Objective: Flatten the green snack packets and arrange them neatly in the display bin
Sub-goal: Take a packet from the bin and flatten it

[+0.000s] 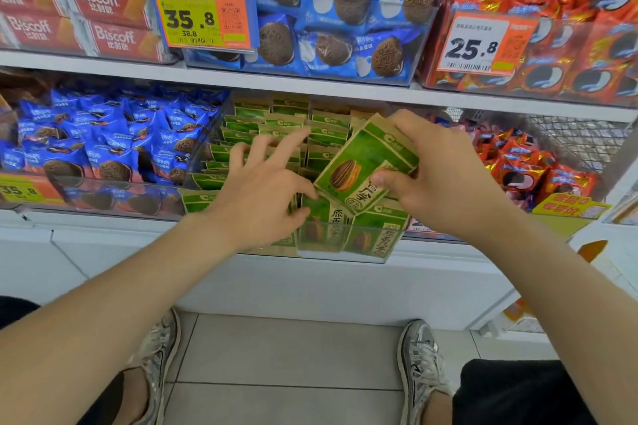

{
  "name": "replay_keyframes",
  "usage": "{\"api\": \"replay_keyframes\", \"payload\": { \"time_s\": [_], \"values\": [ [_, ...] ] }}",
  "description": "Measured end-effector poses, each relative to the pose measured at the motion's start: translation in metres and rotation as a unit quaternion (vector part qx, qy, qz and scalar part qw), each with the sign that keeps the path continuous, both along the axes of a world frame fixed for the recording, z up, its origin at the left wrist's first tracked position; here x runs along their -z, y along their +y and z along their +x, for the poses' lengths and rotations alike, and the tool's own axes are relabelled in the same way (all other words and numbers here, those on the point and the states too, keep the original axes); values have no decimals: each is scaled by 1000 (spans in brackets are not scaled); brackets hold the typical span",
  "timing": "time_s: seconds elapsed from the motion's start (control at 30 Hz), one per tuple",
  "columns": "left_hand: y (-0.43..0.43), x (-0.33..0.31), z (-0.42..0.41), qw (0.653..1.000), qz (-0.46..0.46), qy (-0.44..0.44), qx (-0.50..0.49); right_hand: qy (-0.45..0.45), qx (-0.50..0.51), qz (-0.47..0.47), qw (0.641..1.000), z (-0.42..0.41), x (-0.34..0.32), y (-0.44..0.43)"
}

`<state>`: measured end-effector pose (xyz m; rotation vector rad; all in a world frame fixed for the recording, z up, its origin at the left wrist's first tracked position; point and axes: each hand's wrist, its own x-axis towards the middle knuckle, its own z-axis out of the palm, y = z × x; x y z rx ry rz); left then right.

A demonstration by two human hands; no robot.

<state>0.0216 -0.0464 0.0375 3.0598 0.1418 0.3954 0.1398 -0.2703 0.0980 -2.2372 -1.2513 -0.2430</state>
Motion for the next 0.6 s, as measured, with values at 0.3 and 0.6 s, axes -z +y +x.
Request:
{"api": "replay_keyframes", "payload": {
  "time_s": [0.3,0.6],
  "values": [
    [23,-13,21,993,3,116,-13,-26,-65,-99,993,7,18,28],
    [22,-4,14,996,-1,83,-17,-259,9,-194,946,5,40,64]
  ]
}}
